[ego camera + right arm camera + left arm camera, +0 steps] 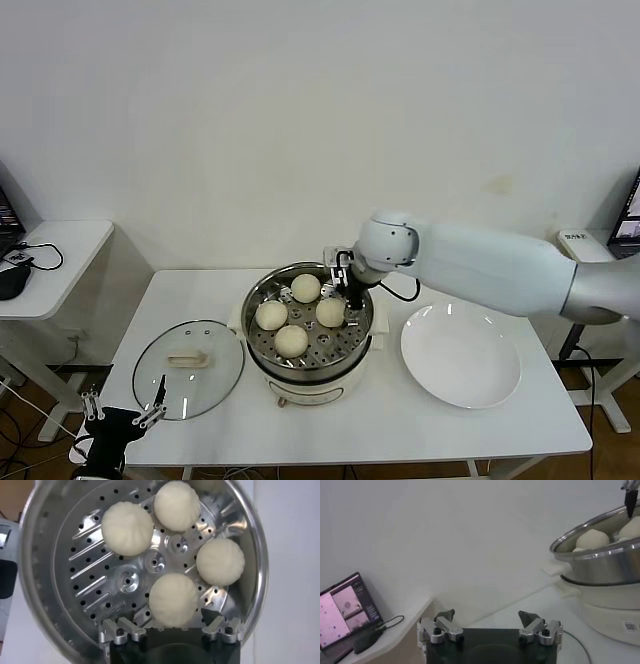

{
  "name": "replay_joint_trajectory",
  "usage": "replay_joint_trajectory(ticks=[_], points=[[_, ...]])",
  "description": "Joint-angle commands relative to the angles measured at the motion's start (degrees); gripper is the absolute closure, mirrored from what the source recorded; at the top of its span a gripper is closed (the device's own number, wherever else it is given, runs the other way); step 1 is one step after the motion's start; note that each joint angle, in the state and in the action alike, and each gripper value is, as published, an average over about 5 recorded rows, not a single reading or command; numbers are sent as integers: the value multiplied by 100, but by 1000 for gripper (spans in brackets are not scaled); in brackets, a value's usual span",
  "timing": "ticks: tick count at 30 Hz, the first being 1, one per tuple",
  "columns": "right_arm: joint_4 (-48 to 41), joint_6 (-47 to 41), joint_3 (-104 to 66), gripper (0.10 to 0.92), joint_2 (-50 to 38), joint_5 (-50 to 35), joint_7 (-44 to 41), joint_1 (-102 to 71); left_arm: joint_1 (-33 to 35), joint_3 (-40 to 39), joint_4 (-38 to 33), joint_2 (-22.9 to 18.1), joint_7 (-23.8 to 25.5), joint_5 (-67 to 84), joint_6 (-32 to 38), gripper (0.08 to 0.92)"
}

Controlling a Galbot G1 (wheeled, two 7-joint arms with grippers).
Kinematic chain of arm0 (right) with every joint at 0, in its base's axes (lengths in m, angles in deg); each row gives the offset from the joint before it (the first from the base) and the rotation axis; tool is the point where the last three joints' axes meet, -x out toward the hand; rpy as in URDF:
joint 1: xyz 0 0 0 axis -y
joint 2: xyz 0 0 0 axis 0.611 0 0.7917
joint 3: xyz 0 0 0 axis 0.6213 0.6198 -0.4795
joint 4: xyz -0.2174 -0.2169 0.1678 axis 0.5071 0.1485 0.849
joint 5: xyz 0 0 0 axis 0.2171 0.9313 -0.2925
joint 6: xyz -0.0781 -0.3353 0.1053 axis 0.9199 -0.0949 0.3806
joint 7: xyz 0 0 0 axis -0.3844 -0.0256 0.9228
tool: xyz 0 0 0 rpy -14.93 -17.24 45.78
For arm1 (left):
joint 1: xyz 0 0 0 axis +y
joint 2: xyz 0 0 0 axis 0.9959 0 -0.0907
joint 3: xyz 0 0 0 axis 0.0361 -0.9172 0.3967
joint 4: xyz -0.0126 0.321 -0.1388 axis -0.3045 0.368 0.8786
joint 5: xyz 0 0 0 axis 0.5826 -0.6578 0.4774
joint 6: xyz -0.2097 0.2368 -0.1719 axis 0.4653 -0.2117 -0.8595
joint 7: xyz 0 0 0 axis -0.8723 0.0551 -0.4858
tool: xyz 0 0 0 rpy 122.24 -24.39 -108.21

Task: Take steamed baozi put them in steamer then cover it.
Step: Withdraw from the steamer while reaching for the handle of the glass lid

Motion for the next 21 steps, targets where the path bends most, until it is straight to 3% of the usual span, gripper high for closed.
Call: replay_joint_trajectory(ticks=[1, 8, 13, 17, 21], points=[[1090, 70, -672, 202, -1034, -660, 1084, -185, -2, -11, -2, 15, 6, 18, -9, 177], [1972, 983, -1750, 203, -2218, -1269, 3333, -1493, -32, -46, 40, 39, -14, 66, 13, 177], [2303, 1887, -3796, 203, -2735, -883, 4344, -3907, -55, -89, 50, 50, -32, 71, 15, 177], [2503, 2402, -6165, 203, -2518, -404, 4645, -6212, -81, -106, 78, 63, -42, 68, 20, 177], [2646, 3045, -8243, 203, -1635, 211, 4641, -8143, -107, -137, 119, 68, -63, 53, 46, 177]])
